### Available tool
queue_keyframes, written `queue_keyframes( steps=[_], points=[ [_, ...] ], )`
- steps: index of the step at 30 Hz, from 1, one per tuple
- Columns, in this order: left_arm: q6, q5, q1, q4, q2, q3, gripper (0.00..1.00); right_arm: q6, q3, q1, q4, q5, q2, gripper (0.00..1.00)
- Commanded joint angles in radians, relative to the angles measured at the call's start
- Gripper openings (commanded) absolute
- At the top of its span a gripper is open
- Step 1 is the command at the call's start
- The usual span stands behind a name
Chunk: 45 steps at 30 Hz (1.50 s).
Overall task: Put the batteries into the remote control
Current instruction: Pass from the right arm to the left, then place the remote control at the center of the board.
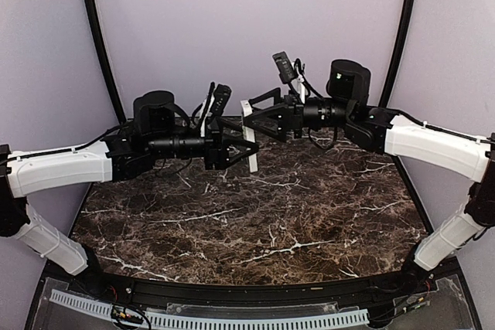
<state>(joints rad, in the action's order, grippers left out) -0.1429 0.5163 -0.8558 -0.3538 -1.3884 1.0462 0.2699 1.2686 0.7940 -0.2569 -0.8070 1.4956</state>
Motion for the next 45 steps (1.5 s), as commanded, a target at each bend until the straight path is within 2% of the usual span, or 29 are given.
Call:
queue_keyframes(
  steps=[1,4,6,9,12,15,19,25,36,42,45],
  points=[
    [-0.004,-0.238,0.001,0.296,-0.02,0.084,0.25,0.021,0.018,-0.009,0.15,0.246,-0.07,0.99],
    [-0.116,-0.547,0.001,0.602,-0.123,0.183,0.33,0.026,0.067,-0.022,0.351,0.49,-0.076,0.99],
    [-0.194,-0.64,0.002,0.722,-0.194,0.233,0.38,0.035,0.087,-0.028,0.467,0.63,-0.071,0.99],
    [-0.335,-0.701,0.001,0.873,-0.318,0.296,0.37,0.046,0.094,-0.036,0.569,0.714,-0.057,0.99],
    [-0.454,-0.711,0.002,1.027,-0.439,0.431,0.36,0.055,0.084,-0.038,0.603,0.7,-0.05,0.99],
    [-0.523,-0.699,0.003,1.141,-0.557,0.511,0.41,0.06,0.074,-0.038,0.618,0.69,-0.045,0.99],
    [-0.577,-0.648,0.004,1.189,-0.643,0.577,0.48,0.057,0.075,-0.038,0.646,0.69,-0.037,0.99],
    [-0.672,-0.586,0.019,1.175,-0.704,0.568,0.64,0.056,0.068,-0.038,0.65,0.687,-0.032,0.99],
    [-0.717,-0.597,0.024,1.197,-0.765,0.579,0.7,0.05,0.072,-0.038,0.663,0.7,-0.031,0.99],
    [-0.665,-0.654,0.025,1.199,-0.702,0.607,0.74,0.059,0.075,-0.059,0.678,0.71,-0.033,0.99],
    [-0.61,-0.726,0.024,1.169,-0.618,0.607,0.75,0.05,0.063,-0.09,0.68,0.702,-0.046,0.99]
  ],
)
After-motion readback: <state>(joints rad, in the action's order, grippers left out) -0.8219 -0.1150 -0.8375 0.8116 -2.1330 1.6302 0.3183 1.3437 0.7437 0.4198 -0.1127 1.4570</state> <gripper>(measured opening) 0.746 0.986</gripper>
